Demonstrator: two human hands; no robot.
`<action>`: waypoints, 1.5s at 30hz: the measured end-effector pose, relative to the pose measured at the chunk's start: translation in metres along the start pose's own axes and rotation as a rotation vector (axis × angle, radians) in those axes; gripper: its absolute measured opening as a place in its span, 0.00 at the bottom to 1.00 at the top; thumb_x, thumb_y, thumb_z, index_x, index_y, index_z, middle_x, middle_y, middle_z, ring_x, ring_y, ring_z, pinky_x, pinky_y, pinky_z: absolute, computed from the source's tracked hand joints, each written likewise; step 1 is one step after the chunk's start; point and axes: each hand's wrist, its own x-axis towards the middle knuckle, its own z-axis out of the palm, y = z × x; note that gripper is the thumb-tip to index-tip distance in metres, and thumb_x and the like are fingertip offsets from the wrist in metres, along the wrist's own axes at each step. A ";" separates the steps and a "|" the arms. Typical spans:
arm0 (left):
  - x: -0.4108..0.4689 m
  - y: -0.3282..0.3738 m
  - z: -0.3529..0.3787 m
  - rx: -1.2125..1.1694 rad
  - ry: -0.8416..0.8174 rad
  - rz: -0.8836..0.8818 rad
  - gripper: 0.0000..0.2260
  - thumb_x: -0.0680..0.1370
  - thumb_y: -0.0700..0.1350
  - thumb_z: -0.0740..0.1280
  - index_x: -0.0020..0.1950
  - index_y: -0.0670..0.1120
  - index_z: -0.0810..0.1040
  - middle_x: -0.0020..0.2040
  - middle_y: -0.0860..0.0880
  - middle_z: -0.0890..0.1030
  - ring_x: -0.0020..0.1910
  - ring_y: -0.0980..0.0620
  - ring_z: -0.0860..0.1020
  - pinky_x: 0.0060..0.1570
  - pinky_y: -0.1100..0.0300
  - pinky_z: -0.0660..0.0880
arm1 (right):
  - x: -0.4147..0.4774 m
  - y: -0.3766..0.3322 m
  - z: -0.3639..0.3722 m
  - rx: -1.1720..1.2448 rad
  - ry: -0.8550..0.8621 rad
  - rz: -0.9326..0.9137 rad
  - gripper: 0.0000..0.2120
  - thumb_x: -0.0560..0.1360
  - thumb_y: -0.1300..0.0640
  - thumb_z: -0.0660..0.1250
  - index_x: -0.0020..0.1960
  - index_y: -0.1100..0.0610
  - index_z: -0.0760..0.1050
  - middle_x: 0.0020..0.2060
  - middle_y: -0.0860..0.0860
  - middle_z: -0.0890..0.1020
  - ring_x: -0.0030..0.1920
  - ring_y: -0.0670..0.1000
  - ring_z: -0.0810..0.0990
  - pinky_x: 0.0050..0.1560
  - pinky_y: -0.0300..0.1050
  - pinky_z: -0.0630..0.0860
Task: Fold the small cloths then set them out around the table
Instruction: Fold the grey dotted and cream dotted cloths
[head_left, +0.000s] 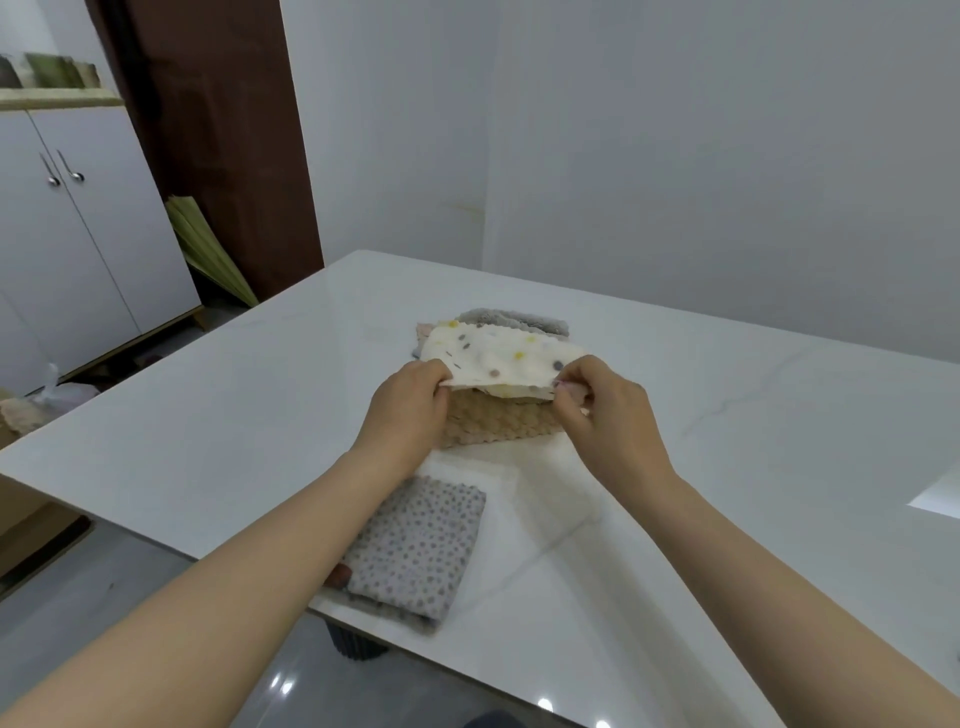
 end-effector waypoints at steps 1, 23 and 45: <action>0.000 0.004 -0.005 -0.023 0.039 0.024 0.07 0.78 0.39 0.58 0.45 0.43 0.75 0.43 0.47 0.76 0.42 0.47 0.74 0.40 0.54 0.69 | 0.001 -0.002 -0.004 0.001 0.010 -0.001 0.04 0.74 0.60 0.65 0.49 0.54 0.75 0.43 0.46 0.81 0.42 0.45 0.78 0.42 0.40 0.73; -0.058 0.109 -0.076 -0.529 0.065 0.041 0.09 0.74 0.45 0.70 0.33 0.47 0.78 0.25 0.58 0.75 0.26 0.61 0.70 0.28 0.69 0.67 | -0.046 -0.058 -0.102 0.201 0.399 -0.040 0.11 0.76 0.56 0.67 0.35 0.56 0.75 0.22 0.46 0.72 0.27 0.43 0.75 0.29 0.31 0.65; -0.053 0.131 -0.062 -0.947 -0.051 -0.282 0.08 0.72 0.45 0.73 0.39 0.41 0.81 0.37 0.44 0.83 0.33 0.49 0.80 0.34 0.60 0.76 | -0.056 0.009 -0.140 0.036 0.358 0.271 0.11 0.76 0.52 0.66 0.57 0.51 0.77 0.52 0.44 0.80 0.45 0.48 0.80 0.50 0.46 0.75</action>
